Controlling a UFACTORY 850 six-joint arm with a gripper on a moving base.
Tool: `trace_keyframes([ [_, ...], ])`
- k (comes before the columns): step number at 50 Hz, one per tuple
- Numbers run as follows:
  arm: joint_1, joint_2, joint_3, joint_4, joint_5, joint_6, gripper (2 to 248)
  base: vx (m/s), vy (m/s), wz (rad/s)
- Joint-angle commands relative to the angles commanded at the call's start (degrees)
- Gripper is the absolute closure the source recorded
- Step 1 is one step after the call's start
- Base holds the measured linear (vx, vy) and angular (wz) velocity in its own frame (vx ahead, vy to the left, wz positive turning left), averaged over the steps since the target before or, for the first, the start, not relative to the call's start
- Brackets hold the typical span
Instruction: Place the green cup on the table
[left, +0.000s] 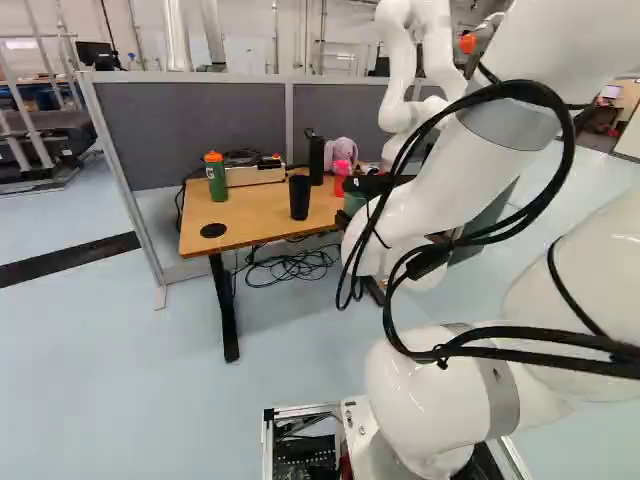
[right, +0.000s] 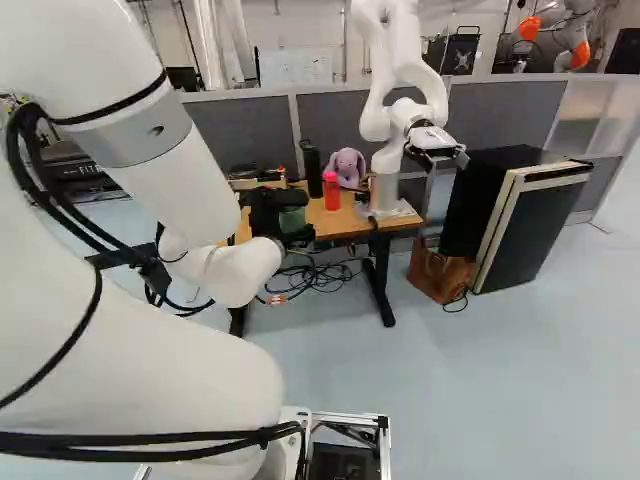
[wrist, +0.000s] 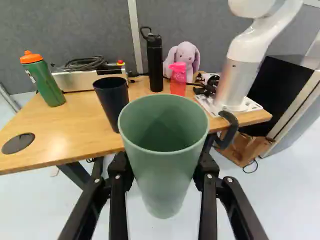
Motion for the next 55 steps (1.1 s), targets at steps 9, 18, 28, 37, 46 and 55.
trace_keyframes([
  [9, 0.0, -1.0, -1.3, 0.0, 0.0, 0.0, 124, 0.051, 0.0, -0.009],
  [18, 0.0, -2.3, -3.7, 0.0, 0.0, 0.0, 124, 0.0, 0.0, 0.0],
  [28, 0.0, -3.9, -6.7, 0.0, 0.0, 0.0, 124, 0.0, 0.0, 0.0],
  [37, 0.0, -5.5, -9.4, 0.0, 0.0, 0.0, 124, 0.0, 0.0, 0.0],
  [46, 0.0, -7.8, -12.2, 0.0, 0.0, 0.0, 124, 0.0, 0.0, 0.0],
  [55, 0.0, -10.6, -14.9, 0.0, 0.0, 0.0, 124, 0.0, 0.0, 0.0],
])
